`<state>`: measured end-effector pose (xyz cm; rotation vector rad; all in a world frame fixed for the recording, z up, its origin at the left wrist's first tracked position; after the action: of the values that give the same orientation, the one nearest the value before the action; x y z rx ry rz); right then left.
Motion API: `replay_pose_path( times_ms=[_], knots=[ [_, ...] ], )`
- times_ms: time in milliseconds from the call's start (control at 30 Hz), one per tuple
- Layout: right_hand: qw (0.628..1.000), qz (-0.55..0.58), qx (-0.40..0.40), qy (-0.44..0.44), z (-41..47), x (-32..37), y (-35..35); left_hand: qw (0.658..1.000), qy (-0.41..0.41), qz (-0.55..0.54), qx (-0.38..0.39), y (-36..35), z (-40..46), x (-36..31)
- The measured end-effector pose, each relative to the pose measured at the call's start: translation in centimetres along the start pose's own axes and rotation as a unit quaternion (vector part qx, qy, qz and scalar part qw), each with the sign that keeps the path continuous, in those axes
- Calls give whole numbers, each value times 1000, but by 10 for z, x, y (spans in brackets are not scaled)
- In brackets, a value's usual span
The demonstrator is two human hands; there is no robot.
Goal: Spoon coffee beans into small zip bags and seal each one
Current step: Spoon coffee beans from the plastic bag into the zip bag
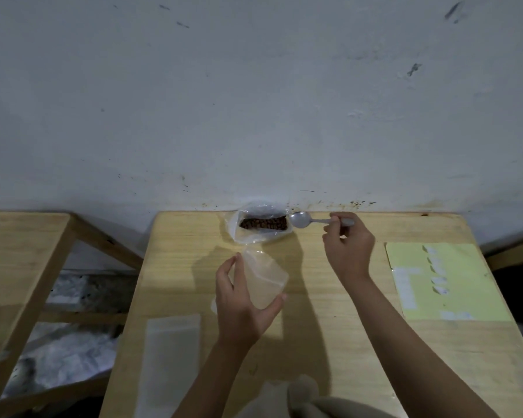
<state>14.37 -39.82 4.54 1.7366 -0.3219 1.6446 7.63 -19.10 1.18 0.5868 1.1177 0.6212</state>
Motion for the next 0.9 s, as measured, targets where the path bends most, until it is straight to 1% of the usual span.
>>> replay_pose_path(
  times_ms=[100,167,200,233,300,400,467,633,900],
  knots=[
    [997,-69,28,22,-2,0,-26,1000,2,13,10,2,1,1],
    [993,-103,58,7,-4,-4,-43,1000,4,22,15,3,1,3],
    [992,-108,68,-15,-5,-8,-49,1000,7,25,17,3,1,3],
    [991,-103,70,-53,-6,-13,-54,999,12,26,19,4,1,4],
    [984,-65,54,-156,-6,-25,-62,999,22,27,19,5,1,3],
    [951,38,31,-305,-2,-42,-67,999,30,33,23,5,1,3],
    [930,77,21,-358,-1,-45,-63,999,32,33,28,4,0,3],
    [897,176,-26,-404,-2,-40,-44,999,18,33,24,3,1,4],
    [878,213,-29,-427,-2,-38,-28,998,9,45,34,-1,-2,3]
  ],
)
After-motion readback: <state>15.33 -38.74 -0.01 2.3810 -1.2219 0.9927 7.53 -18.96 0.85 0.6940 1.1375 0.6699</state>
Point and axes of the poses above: each hand's wrist, its own z-axis towards the middle knuckle, its own y-axis out of the back of the hand, x = y × z, the point moved 2 cm from there along z, towards the middle knuckle, and after that the axes turned 10 degrees about -y, right-handed, at the moved point
